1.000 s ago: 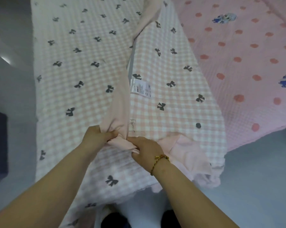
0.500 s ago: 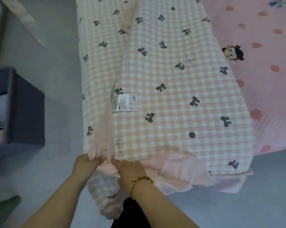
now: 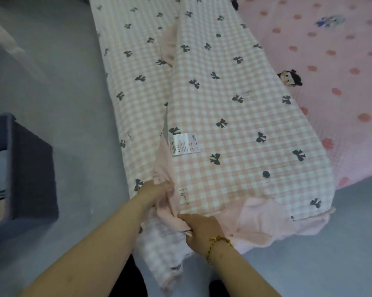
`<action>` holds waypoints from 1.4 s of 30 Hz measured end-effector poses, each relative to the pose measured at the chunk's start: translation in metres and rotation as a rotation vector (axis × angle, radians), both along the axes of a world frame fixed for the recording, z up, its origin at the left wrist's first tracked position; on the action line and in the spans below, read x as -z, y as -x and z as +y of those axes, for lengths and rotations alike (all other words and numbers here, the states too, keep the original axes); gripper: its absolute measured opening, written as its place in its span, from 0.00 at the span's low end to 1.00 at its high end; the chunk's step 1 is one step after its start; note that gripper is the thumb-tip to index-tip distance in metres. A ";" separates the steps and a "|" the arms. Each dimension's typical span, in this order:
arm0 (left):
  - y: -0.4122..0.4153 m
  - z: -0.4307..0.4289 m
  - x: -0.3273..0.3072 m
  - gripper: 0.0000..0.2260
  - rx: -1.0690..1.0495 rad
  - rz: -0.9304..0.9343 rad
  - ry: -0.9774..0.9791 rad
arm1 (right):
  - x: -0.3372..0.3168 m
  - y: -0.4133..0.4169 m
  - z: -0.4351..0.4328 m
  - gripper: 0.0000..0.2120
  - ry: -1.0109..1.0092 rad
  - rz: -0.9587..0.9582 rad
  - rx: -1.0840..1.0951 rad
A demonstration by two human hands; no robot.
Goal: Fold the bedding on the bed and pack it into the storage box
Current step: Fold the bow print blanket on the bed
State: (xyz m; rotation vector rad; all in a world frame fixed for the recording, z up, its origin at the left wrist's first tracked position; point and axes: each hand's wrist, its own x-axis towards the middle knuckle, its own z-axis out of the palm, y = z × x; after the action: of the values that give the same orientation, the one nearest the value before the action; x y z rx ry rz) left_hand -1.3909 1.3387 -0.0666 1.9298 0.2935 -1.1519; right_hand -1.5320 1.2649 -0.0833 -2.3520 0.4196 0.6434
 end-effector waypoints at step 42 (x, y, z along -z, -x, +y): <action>-0.088 0.068 -0.003 0.12 0.113 0.138 0.351 | 0.013 0.001 0.185 0.26 0.235 0.015 0.839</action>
State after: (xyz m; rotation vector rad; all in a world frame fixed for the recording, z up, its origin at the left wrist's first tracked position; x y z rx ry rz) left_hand -1.3025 1.4069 -0.0634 1.5789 0.0496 -1.3178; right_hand -1.5335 1.4501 -0.0962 -2.0897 1.4395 0.2075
